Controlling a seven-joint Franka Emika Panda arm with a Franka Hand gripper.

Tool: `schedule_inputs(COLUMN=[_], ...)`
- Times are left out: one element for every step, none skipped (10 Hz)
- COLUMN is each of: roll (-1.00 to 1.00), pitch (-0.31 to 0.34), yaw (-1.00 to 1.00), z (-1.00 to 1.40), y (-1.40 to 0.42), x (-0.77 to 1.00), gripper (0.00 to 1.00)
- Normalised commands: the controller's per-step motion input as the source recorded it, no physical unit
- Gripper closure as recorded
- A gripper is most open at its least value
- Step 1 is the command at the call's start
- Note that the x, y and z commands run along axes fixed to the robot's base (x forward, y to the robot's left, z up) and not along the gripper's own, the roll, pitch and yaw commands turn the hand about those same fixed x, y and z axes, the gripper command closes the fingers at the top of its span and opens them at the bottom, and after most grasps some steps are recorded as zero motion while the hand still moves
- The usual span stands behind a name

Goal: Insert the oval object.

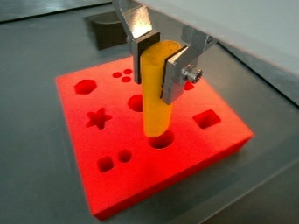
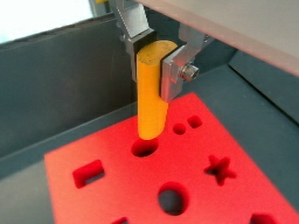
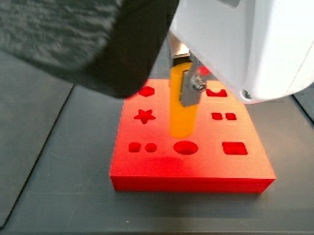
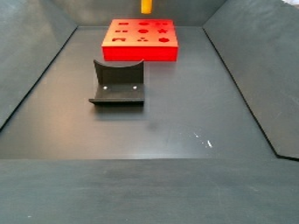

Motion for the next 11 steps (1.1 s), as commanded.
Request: schedule_inputs(roll=[0.00,0.00,-0.01,0.00,0.01,0.05,0.01,0.00,0.03,0.05,0.06], pitch=[0.000,0.000,0.000,0.009,0.053,0.054,0.074,0.100,0.074,0.066,0.057], yaw=[-0.68,-0.78,-0.81,-0.83,-0.79,-0.83,-0.87,-0.59,-0.26,-0.19,-0.09], z=[-0.05,-0.03,0.00,-0.09,-0.11,-0.21,-0.19,-0.19,-0.14,-0.12,-0.15], y=[-0.01,0.00,-0.04,0.00,0.00,0.00,0.00,-0.04,-0.09,-0.09,-0.05], x=[0.42,0.31,0.26,0.21,0.17,0.09,0.02,0.00,0.00,0.00,0.00], gripper=[1.00,1.00,1.00,1.00,1.00,1.00,1.00,1.00,1.00,1.00,1.00])
